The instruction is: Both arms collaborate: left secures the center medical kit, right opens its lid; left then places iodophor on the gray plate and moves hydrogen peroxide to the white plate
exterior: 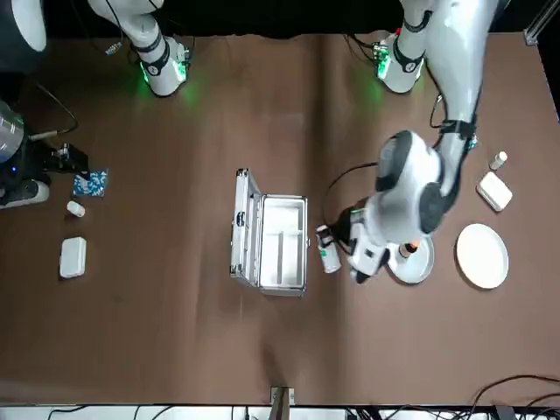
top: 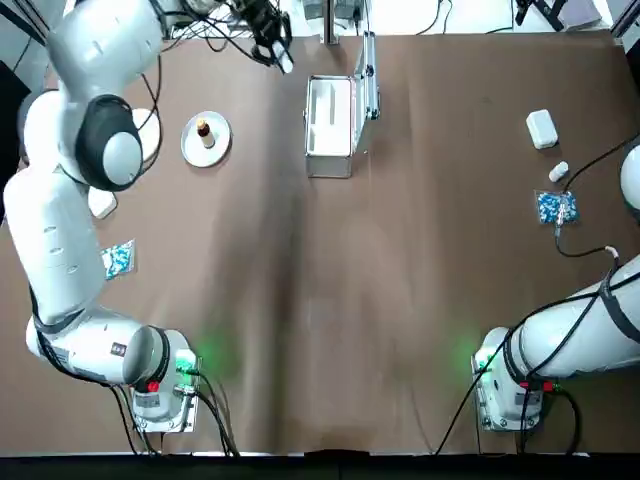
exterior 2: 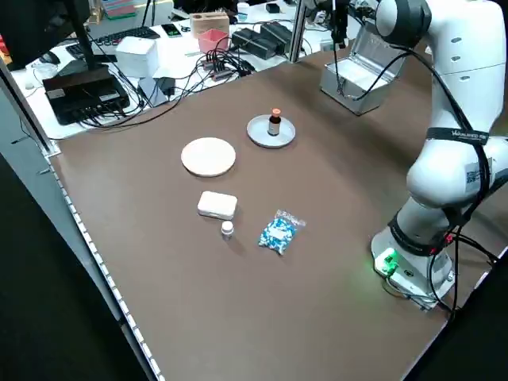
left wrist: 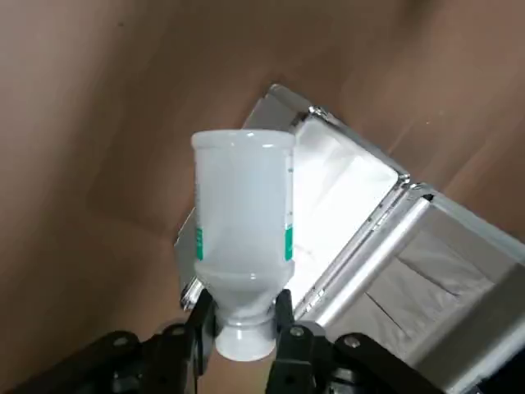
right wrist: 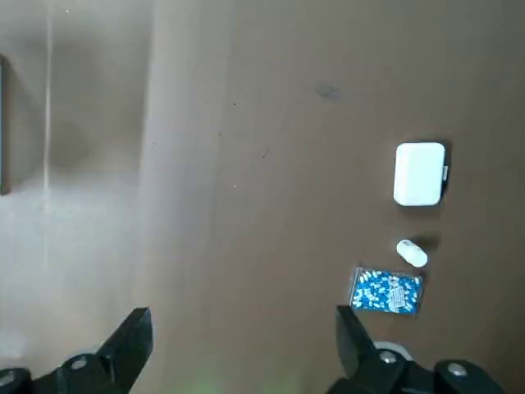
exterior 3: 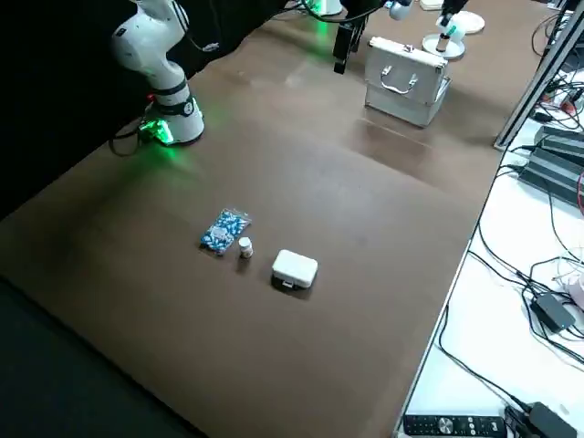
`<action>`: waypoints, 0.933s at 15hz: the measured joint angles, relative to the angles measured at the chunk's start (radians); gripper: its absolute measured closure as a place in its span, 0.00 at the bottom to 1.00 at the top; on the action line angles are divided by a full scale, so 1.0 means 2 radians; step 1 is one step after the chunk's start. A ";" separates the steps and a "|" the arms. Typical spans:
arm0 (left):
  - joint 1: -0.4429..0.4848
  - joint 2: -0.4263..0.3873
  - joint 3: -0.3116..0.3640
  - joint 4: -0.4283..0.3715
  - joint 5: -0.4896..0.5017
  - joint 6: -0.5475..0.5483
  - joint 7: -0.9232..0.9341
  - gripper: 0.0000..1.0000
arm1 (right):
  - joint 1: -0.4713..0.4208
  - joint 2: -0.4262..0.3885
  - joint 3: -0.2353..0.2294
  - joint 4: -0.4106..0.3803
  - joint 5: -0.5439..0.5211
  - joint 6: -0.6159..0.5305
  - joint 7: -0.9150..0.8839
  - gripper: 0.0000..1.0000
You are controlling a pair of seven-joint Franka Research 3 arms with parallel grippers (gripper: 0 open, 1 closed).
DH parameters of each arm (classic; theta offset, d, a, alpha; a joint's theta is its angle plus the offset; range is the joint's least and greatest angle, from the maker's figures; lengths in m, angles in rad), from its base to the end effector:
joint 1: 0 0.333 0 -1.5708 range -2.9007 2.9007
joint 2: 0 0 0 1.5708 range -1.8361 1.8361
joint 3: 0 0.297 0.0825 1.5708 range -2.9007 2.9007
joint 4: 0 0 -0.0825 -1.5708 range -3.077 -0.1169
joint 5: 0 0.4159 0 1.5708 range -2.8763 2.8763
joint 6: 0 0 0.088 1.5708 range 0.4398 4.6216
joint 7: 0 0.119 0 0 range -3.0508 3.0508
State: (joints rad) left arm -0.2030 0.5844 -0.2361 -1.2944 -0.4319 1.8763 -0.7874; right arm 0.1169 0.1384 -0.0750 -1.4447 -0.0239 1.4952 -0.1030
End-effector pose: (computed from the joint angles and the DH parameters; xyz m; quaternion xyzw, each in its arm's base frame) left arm 0.6731 -0.3172 0.3900 0.9314 0.2470 -0.1489 0.2221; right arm 0.6162 0.0257 0.5672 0.9963 0.0721 -0.0442 0.0158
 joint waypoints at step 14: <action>0.218 -0.005 -0.006 -0.003 -0.115 -0.161 -0.002 0.67 | 0.005 0.000 0.001 0.000 0.000 0.001 0.000 0.01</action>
State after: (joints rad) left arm 0.2339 0.5751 -0.2475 -1.3007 -0.6625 1.5536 -0.7916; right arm 0.1264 0.1384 -0.0738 -1.4448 -0.0238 1.4981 -0.1031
